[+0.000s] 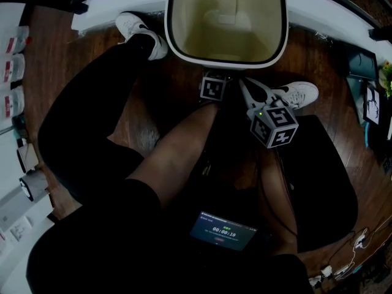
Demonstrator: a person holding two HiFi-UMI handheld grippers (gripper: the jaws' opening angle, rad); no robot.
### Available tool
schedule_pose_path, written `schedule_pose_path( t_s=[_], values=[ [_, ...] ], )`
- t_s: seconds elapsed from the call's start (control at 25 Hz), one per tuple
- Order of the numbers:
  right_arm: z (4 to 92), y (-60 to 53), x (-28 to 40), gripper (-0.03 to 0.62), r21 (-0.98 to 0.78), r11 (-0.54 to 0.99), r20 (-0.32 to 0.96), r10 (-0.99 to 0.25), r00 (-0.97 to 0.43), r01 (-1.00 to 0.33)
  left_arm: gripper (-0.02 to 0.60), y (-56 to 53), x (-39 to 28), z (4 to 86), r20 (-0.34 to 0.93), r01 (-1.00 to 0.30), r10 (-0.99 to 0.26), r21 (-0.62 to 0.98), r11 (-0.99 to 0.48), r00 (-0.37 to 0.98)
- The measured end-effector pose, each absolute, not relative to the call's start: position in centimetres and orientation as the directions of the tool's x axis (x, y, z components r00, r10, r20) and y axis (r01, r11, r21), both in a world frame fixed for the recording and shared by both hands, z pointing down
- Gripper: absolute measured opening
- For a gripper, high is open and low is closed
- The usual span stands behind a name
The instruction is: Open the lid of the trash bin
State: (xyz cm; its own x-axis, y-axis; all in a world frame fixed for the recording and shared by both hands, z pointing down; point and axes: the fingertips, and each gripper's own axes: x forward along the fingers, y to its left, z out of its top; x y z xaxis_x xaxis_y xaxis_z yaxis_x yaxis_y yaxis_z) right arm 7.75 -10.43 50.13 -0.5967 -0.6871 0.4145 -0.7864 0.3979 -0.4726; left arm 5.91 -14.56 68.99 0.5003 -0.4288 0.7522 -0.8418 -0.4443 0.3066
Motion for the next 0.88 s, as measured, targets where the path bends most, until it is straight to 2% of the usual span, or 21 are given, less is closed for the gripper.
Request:
schedule_pose_path(
  t_s=[0.88],
  values=[
    [50.52, -10.16, 7.47, 0.023, -0.473, 0.398, 0.424, -0.680, -0.599, -0.786, 0.034, -14.49, 5.74, 69.12, 0.753, -0.842, -0.429, 0.304, -0.445, 0.499]
  ],
)
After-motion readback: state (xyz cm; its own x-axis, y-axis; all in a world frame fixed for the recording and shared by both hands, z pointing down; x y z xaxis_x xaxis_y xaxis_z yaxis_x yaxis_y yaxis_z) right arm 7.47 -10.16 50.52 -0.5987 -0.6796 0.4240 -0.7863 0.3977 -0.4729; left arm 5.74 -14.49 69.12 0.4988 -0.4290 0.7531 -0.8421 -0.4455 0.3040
